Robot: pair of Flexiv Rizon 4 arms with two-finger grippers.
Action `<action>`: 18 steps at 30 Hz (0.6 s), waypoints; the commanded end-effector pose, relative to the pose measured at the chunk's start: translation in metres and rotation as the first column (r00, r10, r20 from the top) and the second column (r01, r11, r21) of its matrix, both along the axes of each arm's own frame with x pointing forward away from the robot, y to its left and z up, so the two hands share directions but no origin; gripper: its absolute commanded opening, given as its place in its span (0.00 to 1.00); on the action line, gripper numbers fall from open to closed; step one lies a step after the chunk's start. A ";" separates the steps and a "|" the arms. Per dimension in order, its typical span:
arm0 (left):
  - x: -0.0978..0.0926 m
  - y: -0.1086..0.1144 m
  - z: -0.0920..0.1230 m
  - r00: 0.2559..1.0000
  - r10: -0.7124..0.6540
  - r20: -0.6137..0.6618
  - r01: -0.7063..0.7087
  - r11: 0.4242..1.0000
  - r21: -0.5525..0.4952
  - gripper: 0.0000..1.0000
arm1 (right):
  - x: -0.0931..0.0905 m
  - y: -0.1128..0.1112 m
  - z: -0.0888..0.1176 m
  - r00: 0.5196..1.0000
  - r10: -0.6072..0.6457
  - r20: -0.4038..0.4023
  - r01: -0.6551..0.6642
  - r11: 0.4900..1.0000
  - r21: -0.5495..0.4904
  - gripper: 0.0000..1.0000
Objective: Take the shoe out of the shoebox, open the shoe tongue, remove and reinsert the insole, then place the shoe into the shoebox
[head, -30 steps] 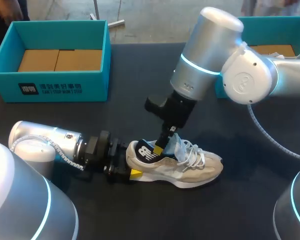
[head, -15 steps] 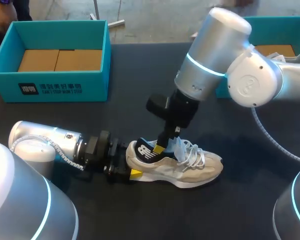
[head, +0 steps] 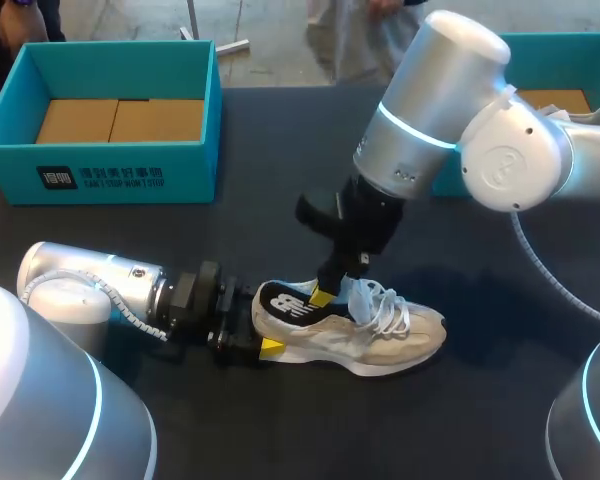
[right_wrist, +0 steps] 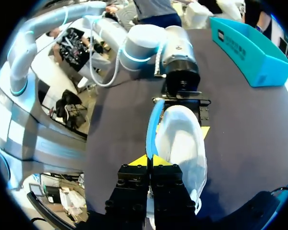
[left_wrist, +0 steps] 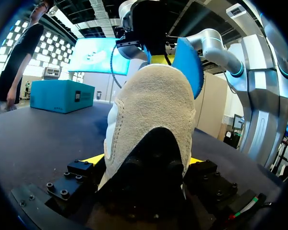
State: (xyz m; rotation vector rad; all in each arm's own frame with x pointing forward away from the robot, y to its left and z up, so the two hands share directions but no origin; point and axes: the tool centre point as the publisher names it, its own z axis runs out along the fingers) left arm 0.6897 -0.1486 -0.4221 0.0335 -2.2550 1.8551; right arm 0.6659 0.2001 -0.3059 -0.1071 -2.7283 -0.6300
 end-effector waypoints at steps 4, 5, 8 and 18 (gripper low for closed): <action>0.001 0.000 -0.004 1.000 0.001 -0.001 -0.001 1.000 0.001 0.00 | 0.003 0.004 0.001 0.997 0.071 -0.002 -0.071 0.997 0.001 0.00; 0.001 0.000 -0.004 1.000 0.001 -0.001 -0.001 1.000 0.001 0.00 | 0.004 0.005 0.001 0.997 0.077 -0.005 -0.077 0.997 -0.006 0.00; 0.001 0.000 -0.004 1.000 0.001 -0.001 -0.001 1.000 0.001 0.00 | 0.006 0.011 0.001 0.995 0.094 -0.017 -0.095 0.995 -0.029 0.00; 0.001 0.000 -0.004 1.000 0.001 -0.001 -0.001 1.000 0.001 0.00 | 0.010 0.027 -0.001 0.989 0.136 -0.053 -0.140 0.988 -0.073 0.05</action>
